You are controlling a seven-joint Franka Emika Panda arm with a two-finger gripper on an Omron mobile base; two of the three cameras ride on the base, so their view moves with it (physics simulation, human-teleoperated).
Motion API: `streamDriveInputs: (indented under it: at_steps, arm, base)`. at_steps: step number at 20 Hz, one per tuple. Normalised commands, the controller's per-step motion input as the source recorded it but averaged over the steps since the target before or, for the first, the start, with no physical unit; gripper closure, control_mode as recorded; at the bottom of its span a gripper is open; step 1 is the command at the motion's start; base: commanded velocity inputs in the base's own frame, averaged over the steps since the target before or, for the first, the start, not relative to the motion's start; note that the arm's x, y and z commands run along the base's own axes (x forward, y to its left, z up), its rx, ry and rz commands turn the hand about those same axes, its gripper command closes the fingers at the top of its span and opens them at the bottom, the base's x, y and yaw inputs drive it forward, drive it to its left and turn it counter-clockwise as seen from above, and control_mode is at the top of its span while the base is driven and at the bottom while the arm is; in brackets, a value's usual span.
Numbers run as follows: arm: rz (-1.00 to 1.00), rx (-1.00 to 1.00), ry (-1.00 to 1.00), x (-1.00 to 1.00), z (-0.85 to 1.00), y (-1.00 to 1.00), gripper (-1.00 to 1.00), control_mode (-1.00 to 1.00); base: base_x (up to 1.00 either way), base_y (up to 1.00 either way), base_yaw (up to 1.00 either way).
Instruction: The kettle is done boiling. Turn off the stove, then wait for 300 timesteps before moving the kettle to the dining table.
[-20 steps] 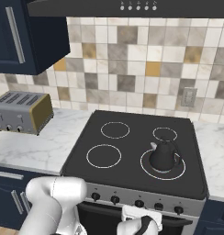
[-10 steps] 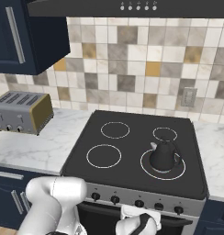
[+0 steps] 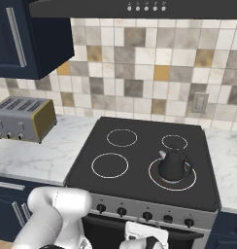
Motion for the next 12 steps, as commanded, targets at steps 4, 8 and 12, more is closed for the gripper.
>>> streamDriveInputs:
  at_steps: [4, 8, 12]
  arm:
    - [0.0, 0.0, -0.12, -0.44, 0.06, 0.0, -1.0, -1.0]
    - [0.0, -0.02, -0.14, -0.46, 0.25, 0.0, -1.0, -1.0]
    - [0.0, -0.07, -0.13, -0.41, 0.42, 0.0, -1.0, -1.0]
  base:
    - [0.0, 0.0, 0.0]
    - [0.0, 0.0, 0.0]
    - [0.0, 0.0, 0.0]
